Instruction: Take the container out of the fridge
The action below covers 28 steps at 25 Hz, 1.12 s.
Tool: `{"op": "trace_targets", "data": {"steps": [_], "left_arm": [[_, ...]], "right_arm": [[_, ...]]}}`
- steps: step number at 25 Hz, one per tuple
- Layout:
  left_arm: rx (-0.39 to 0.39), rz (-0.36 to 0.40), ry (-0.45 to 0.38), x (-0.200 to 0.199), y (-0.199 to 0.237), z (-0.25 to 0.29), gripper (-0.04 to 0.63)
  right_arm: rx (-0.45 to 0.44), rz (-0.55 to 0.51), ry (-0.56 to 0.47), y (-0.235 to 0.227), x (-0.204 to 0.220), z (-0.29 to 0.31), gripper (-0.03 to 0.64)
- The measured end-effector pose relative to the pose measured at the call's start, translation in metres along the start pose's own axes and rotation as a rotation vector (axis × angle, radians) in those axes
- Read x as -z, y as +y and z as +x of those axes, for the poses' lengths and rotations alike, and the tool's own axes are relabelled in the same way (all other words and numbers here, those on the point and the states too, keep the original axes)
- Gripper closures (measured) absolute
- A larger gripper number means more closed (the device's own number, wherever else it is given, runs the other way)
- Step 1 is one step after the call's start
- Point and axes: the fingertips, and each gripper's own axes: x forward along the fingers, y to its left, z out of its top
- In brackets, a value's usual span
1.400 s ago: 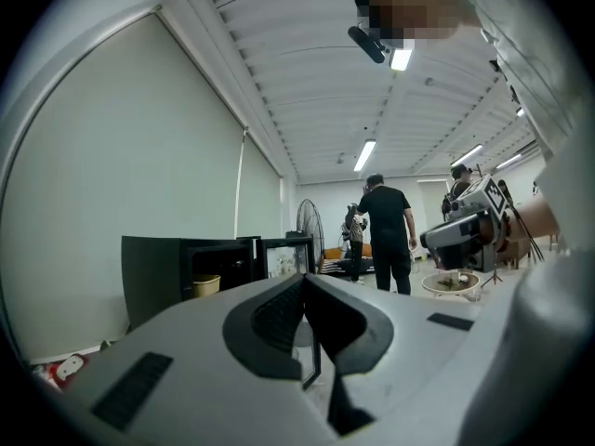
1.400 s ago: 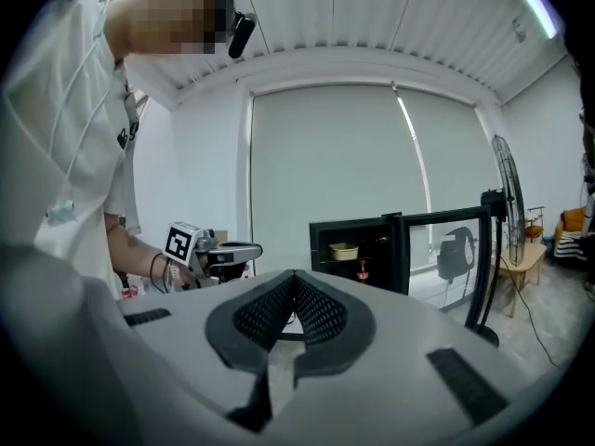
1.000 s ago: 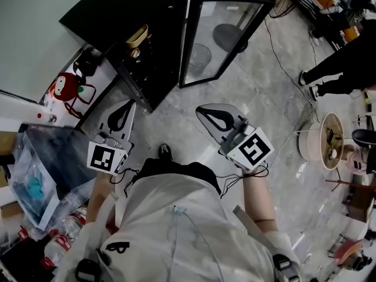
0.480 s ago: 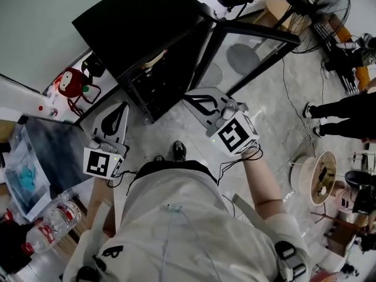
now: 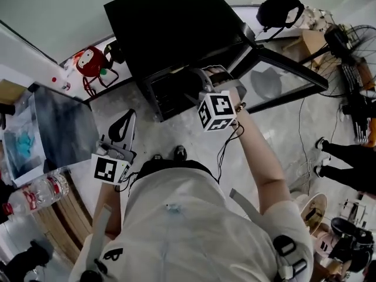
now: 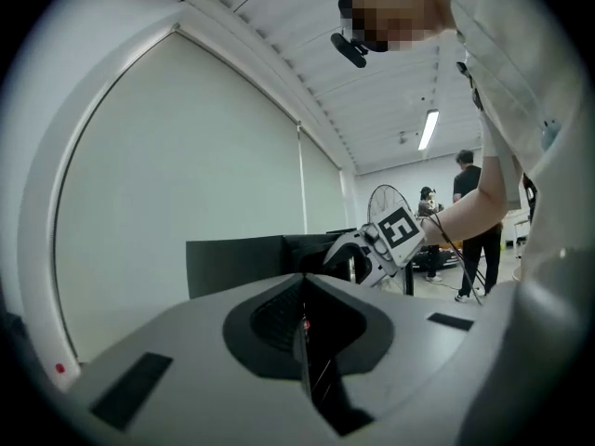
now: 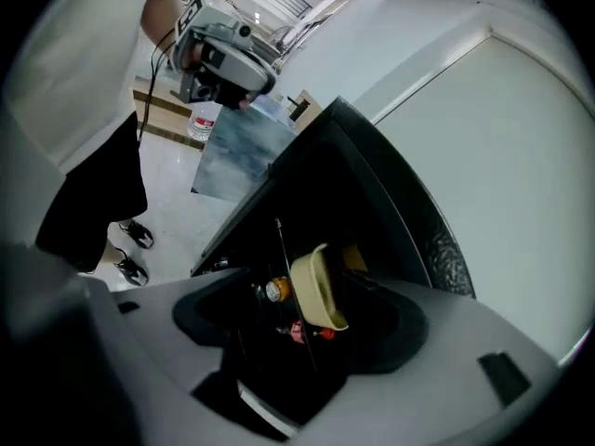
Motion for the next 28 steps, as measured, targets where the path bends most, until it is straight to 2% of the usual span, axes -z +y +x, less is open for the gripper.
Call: {"op": "trace_targets", "data": {"steps": [8,15,16,18,20,21,24,28], "left_arm": [[-0.099,-0.040,0.054,0.018,0.009,-0.016,0.588],[-0.110,-0.053,0.085,0.026,0.004,-0.016,0.588],[-0.110,-0.053,0.085,0.026,0.004,-0.016,0.588],[-0.110,-0.055,0.083,0.027,0.005,-0.017,0.588],[-0.108,-0.061,0.086,0.028,0.005,-0.017,0.588],[-0.106,-0.065,0.089,0.029,0.005,-0.017,0.588],[-0.094,-0.072,0.092,0.029,0.002,-0.016,0.588],[-0.088,-0.066,0.081,0.028,0.003,-0.017,0.588]], "right_arm": [[-0.027,0.011,0.004,-0.008,0.017,0.042,0.308],[-0.091,-0.058,0.049,-0.001,0.026,0.067,0.315],[-0.086,-0.069,0.056,-0.002,0.027,0.068,0.326],[-0.059,-0.096,0.074,-0.008,0.027,0.068,0.389],[-0.023,-0.144,0.104,-0.015,0.028,0.068,0.471],[-0.011,-0.170,0.120,-0.018,0.028,0.068,0.535],[-0.017,-0.215,0.159,-0.018,0.030,0.069,0.578],[-0.050,-0.208,0.164,-0.009,0.030,0.064,0.583]]}}
